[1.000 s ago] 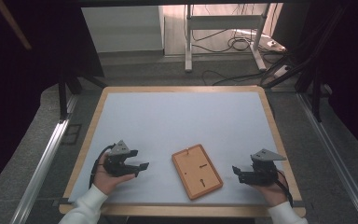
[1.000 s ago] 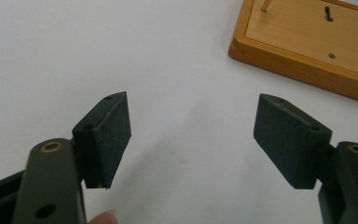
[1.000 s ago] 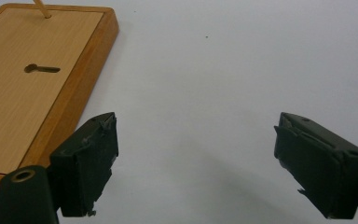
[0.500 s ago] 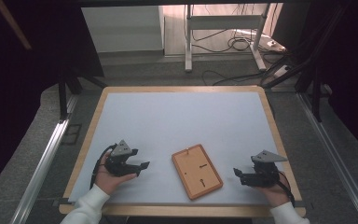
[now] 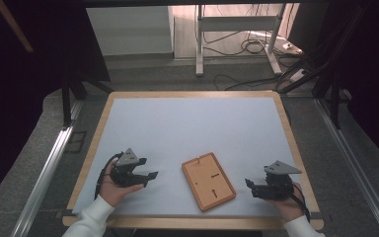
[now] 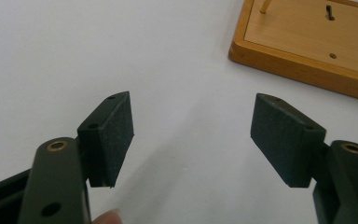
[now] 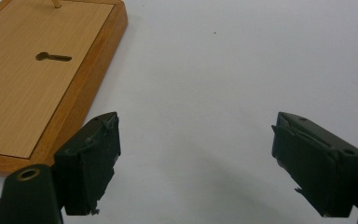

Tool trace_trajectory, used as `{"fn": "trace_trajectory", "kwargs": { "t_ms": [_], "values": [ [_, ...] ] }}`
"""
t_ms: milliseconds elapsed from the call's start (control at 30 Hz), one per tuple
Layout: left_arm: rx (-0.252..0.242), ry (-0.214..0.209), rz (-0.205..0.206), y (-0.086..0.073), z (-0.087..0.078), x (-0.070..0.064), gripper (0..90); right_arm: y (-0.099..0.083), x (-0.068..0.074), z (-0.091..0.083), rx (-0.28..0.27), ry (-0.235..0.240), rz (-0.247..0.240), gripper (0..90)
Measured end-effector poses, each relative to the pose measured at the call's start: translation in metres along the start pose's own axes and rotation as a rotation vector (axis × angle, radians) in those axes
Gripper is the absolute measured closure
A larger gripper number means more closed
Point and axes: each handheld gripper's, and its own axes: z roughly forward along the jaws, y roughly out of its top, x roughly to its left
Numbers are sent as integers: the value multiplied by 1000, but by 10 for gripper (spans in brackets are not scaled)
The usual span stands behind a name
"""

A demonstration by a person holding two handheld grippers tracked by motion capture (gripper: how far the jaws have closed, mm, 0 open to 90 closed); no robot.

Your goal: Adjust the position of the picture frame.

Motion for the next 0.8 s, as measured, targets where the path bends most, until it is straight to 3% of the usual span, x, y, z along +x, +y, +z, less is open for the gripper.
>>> {"fn": "trace_trajectory", "kwargs": {
  "t_ms": [100, 433, 800],
  "values": [
    [10, 1, 0, 1, 2, -2, 299, -1, -2, 1, 3, 1, 0, 162],
    [9, -2, 54, 18, 5, -22, 299, -4, -4, -4, -2, -7, -14, 171],
    [28, -46, 75, 38, 31, -35, 298, -7, -3, -6, 2, -22, -21, 171]
  ]
}}
